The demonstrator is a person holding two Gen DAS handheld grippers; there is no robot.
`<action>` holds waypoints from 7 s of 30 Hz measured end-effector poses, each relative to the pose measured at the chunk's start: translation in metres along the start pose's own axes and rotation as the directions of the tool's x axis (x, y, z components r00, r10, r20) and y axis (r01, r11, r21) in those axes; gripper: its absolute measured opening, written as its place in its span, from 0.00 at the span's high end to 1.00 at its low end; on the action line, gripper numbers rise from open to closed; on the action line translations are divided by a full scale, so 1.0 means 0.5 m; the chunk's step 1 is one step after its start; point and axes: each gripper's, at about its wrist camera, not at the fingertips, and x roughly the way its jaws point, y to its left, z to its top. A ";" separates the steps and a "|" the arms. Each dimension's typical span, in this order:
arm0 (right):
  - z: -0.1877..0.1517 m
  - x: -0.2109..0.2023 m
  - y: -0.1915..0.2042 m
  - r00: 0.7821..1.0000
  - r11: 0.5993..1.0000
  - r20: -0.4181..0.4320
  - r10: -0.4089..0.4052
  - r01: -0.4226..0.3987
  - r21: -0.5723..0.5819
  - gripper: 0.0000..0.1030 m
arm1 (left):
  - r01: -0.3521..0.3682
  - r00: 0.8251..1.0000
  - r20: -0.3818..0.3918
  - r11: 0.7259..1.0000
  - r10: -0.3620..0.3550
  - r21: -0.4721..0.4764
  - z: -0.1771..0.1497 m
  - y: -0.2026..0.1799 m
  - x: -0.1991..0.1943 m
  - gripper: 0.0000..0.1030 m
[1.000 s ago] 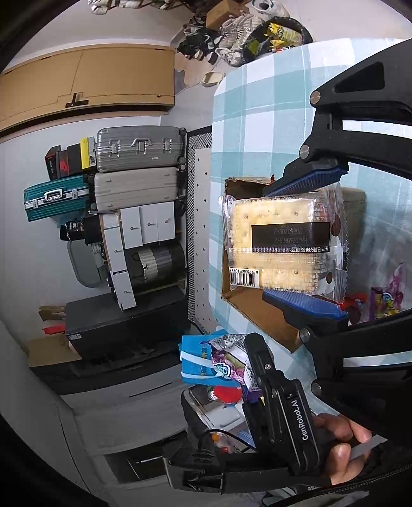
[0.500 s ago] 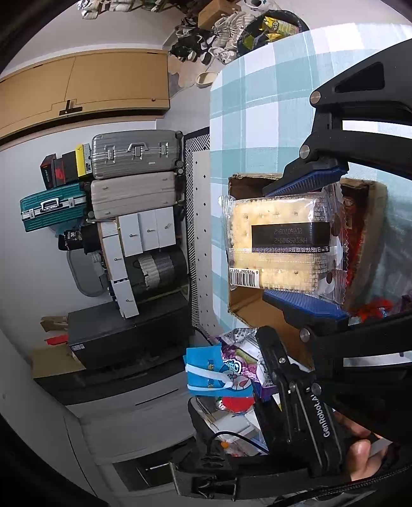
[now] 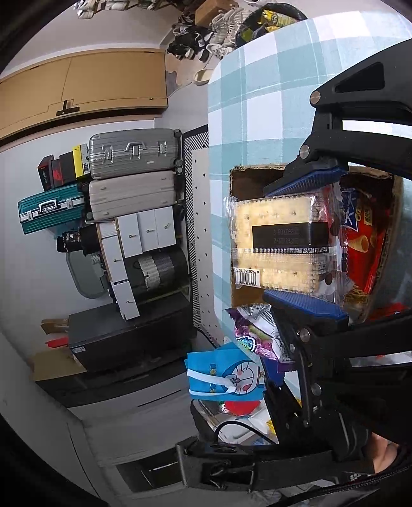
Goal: Organize snacks
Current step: 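Open both grippers to release the bag and crackers into the box, then move both grippers back to the remaining red Oreo pack and purple bag, then grasp the red Oreo pack with the left gripper while the right grasps the purple candy bag, then carry the red Oreo pack into the box with the left gripper while the right carries the purple bag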
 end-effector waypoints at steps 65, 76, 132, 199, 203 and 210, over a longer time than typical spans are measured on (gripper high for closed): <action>-0.292 -0.085 0.060 0.963 0.997 -0.265 0.047 -0.063 -0.051 0.01 | -0.062 0.989 -0.136 0.995 0.051 -0.076 -0.325 0.106 -0.185 0.01; -0.306 -0.037 0.104 0.943 0.993 -0.327 0.064 -0.093 -0.074 0.01 | -0.084 0.986 -0.148 0.993 0.070 -0.088 -0.335 0.121 -0.186 0.01; -0.292 -0.102 0.003 0.975 0.993 -0.206 0.086 -0.068 0.094 0.50 | 0.012 0.972 -0.234 0.995 0.012 0.101 -0.307 -0.004 -0.040 0.02; -0.152 -0.238 0.064 0.995 0.993 -0.007 0.100 -0.100 -0.061 0.50 | 0.122 0.992 0.028 0.992 -0.122 -0.015 -0.183 0.000 -0.345 0.63; -0.128 -0.239 0.064 0.995 0.993 0.017 0.093 -0.092 -0.077 0.50 | 0.108 0.993 0.050 0.994 -0.108 -0.013 -0.162 -0.004 -0.362 0.63; -0.088 -0.234 0.057 0.996 0.993 0.039 0.080 -0.076 -0.087 0.50 | 0.087 0.993 0.075 0.996 -0.087 -0.001 -0.126 -0.017 -0.368 0.63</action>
